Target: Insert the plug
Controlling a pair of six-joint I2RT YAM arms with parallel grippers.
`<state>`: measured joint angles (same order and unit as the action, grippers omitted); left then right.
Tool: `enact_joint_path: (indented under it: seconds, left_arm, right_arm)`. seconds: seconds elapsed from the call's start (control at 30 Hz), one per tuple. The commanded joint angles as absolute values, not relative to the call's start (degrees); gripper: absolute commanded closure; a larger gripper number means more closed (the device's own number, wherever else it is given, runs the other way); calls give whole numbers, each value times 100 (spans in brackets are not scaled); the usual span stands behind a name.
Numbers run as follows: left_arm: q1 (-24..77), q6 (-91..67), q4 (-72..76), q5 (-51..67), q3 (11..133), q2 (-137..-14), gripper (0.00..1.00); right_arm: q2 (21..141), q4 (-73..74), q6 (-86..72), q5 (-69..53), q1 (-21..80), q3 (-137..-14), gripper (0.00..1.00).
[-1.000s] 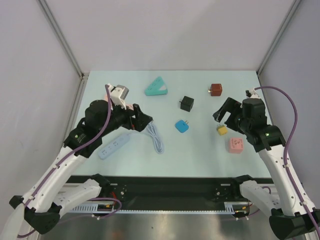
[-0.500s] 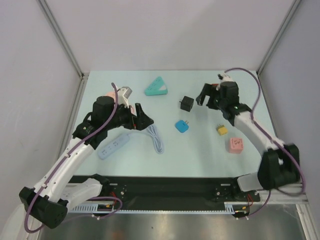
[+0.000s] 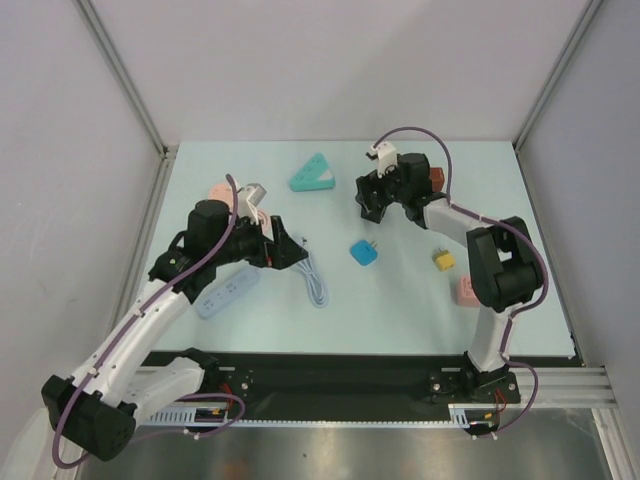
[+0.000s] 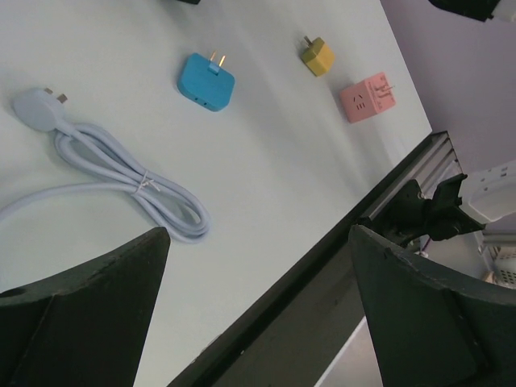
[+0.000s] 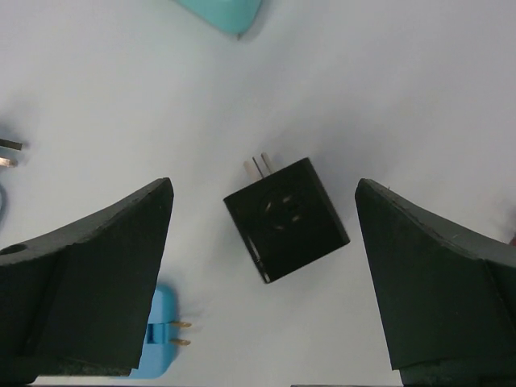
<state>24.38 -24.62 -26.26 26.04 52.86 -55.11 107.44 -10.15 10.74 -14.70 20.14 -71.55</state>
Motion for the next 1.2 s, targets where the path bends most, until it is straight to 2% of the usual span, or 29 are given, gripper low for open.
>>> enact_joint_path:
  seconds: [0.0,0.2,0.57,0.7,0.8,0.83,0.9,0.93,0.97,1.0,1.03,1.1,1.17]
  left_arm:
    - [2399,-2619,-2303,3050,5212,-5581,1]
    - [2399,-2707,-2285,3146,5291,-5678,1]
    - [2399,-2883,-2259,3182,5063,-5888,2]
    - [2399,-2892,-2233,3111,5124,-5985,2]
    - [2399,-2935,-2241,3155,5229,-6020,2]
    - [2399,-2927,-2241,3155,5282,-6012,3]
    - [2391,-2935,-2241,3094,5308,-6021,3]
    - [2391,-2944,-2276,3068,5326,-6029,4]
    - [2382,-2953,-2320,3050,5361,-6064,4]
    - [2364,-2971,-2338,3076,5361,-6064,4]
    - [2338,-2988,-2364,3128,5414,-6099,5]
    - [2224,-3058,-2408,3286,5475,-6108,7]
    - [2058,-3102,-2434,3366,5563,-6012,7]
  right_arm:
    - [11065,-1354,1811,-2415,1793,-7602,0]
    - [11522,-512,2784,-2532,1705,-7980,2]
    - [11979,746,3559,-3375,1397,-8375,2]
    - [12155,791,3753,-3340,1397,-8359,9]
    - [12138,686,3788,-3296,1397,-8349,24]
    - [12077,668,3797,-3296,1406,-8358,42]
    - [11910,528,3753,-3191,1424,-8315,59]
    - [11648,432,3744,-3130,1476,-8254,72]
    - [11480,170,3735,-2946,1537,-8079,81]
    - [11331,54,3735,-2866,1582,-7999,81]
    - [11129,-121,3744,-2813,1634,-7894,90]
    - [10514,-403,3701,-2769,1836,-7691,100]
    - [9822,-902,3490,-2838,1994,-7182,100]
